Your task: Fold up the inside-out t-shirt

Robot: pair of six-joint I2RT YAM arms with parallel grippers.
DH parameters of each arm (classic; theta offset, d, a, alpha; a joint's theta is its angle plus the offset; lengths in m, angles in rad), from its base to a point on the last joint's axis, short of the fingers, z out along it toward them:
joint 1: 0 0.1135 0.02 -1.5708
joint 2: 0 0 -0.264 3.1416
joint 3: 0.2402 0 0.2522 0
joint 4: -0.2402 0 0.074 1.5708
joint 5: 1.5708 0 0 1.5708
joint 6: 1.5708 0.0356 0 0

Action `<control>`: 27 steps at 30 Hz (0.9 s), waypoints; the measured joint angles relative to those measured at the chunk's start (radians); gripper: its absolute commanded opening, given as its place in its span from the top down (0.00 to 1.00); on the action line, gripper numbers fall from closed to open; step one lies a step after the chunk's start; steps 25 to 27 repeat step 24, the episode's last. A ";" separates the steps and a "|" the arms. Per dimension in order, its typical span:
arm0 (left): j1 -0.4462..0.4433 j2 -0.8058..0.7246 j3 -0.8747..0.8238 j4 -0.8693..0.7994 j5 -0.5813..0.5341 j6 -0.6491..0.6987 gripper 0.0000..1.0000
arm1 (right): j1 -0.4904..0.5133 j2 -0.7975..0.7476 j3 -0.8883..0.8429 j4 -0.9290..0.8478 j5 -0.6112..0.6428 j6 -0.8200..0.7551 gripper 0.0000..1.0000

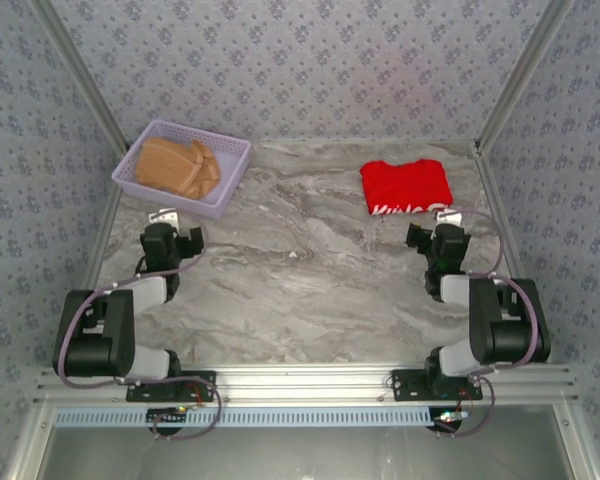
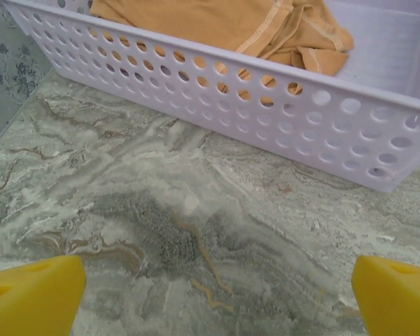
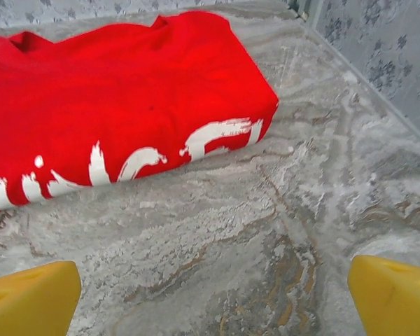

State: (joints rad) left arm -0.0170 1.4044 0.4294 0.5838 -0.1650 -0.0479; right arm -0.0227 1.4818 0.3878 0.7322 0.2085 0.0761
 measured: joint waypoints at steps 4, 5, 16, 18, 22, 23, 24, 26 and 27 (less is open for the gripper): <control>0.024 0.116 -0.003 0.126 0.063 0.011 0.02 | 0.008 0.059 -0.035 0.069 -0.026 -0.021 0.00; 0.025 0.129 -0.008 0.130 0.072 0.013 0.02 | 0.008 0.060 -0.039 0.082 -0.026 -0.023 0.00; 0.028 0.137 -0.011 0.179 0.102 0.014 0.02 | 0.024 0.060 -0.039 0.145 -0.018 -0.047 0.00; 0.028 0.137 -0.011 0.179 0.102 0.014 0.02 | 0.034 0.060 -0.039 0.155 -0.015 -0.052 0.00; 0.028 0.137 -0.011 0.179 0.103 0.014 0.02 | 0.044 0.060 -0.039 0.166 -0.014 -0.067 0.00; 0.028 0.137 -0.011 0.179 0.103 0.014 0.02 | 0.044 0.060 -0.039 0.166 -0.014 -0.069 0.00; 0.029 0.137 -0.011 0.179 0.105 0.014 0.02 | 0.044 0.060 -0.039 0.166 -0.014 -0.069 0.00; 0.029 0.137 -0.011 0.179 0.105 0.014 0.02 | 0.044 0.060 -0.039 0.166 -0.014 -0.069 0.00; 0.029 0.137 -0.011 0.179 0.105 0.014 0.02 | 0.044 0.060 -0.039 0.166 -0.014 -0.069 0.00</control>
